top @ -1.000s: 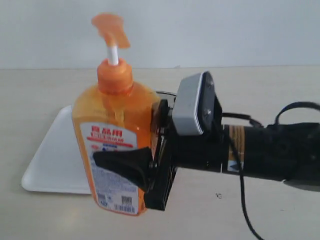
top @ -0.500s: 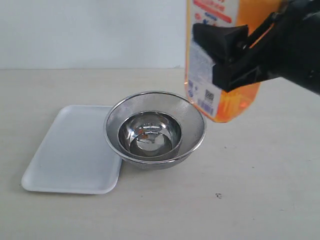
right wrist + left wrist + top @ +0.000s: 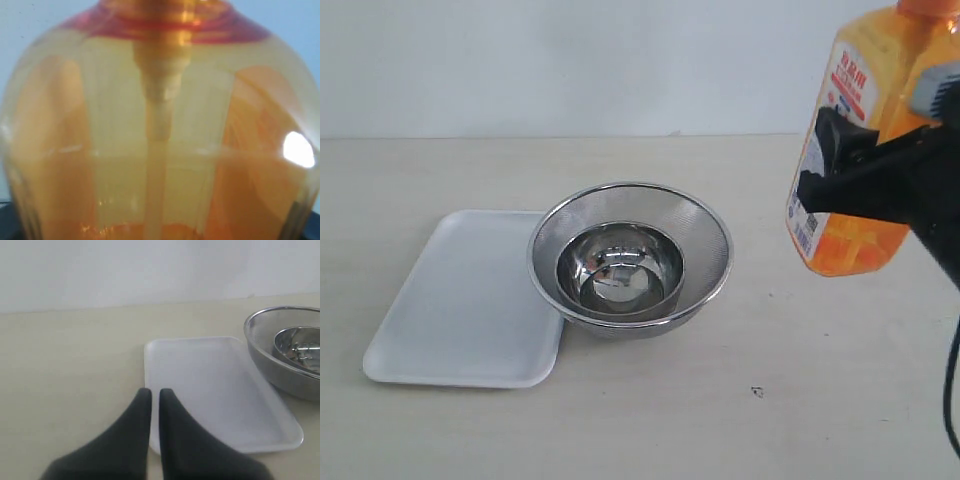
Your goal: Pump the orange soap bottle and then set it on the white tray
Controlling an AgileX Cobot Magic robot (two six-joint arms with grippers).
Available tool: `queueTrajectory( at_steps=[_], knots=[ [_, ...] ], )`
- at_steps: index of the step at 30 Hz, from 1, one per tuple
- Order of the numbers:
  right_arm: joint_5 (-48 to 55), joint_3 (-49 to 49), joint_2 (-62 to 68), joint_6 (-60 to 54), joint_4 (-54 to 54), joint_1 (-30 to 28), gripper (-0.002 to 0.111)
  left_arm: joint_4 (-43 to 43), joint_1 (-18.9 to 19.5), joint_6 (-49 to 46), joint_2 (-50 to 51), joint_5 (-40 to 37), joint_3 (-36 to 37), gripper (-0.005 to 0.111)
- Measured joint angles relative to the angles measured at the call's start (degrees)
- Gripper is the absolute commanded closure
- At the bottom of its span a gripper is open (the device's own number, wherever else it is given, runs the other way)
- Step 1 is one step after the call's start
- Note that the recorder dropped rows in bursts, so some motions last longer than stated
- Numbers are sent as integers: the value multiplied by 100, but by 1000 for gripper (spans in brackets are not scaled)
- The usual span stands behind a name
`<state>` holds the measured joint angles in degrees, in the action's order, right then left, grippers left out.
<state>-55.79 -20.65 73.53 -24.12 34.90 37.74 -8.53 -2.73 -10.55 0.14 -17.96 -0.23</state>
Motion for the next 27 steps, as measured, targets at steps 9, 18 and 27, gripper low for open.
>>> queueTrajectory(
  at_steps=[9,18,27],
  knots=[
    [-916,-52,2023,988,-274,0,109,0,0,0,0,0,0,102],
    [-925,-453,2892,1141,-499,0,109,0,0,0,0,0,0,102],
    [-949,-456,2904,1085,-523,0,109,0,0,0,0,0,0,102]
  ],
)
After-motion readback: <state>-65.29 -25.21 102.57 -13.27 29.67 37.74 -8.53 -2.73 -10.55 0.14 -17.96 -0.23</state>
